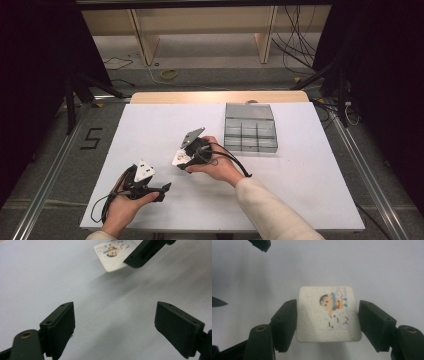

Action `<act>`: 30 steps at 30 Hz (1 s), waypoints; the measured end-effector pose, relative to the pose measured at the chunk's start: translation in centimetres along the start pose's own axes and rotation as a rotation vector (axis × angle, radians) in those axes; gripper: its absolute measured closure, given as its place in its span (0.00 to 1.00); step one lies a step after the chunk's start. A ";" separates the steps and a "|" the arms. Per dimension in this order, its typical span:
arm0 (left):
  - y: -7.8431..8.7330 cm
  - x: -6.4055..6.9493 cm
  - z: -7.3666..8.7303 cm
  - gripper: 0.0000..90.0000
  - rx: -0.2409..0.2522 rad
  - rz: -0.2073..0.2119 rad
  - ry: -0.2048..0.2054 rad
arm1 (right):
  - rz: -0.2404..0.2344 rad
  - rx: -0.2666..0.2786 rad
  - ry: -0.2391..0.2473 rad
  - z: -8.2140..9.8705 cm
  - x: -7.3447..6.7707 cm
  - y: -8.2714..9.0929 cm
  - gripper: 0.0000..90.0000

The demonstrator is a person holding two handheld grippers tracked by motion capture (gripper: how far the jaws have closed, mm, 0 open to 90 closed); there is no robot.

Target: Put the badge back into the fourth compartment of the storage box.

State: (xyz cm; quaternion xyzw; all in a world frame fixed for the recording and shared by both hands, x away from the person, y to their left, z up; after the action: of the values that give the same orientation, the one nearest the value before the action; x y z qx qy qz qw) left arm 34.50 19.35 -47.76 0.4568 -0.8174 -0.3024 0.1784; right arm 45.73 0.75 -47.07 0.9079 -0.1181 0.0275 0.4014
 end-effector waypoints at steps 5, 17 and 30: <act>0.0 0.0 0.0 0.18 -0.003 0.000 -0.004 | 0.021 -0.003 -0.008 0.6 0.4 1.4 0.38; -0.1 0.1 0.0 0.18 -0.005 0.000 -0.005 | 0.084 -0.001 -0.010 2.1 1.6 4.9 0.38; -0.1 0.1 0.0 0.18 -0.007 -0.002 -0.006 | 0.146 -0.018 -0.039 4.3 3.3 8.3 0.38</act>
State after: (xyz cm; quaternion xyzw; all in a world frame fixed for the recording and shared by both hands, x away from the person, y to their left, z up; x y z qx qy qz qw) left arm 34.52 19.25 -47.80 0.4560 -0.8165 -0.3066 0.1773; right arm 46.80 -8.43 -43.48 0.8936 -0.1923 0.0379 0.4038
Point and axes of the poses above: each handheld gripper's, and its own axes: y roughly backward along the jaws, z roughly out of its underside, x roughly to its right, the point moved 2 cm from there along -y, roughly forward along the jaws, and after that the axes turned 8 degrees about y, right-handed, at the moved point
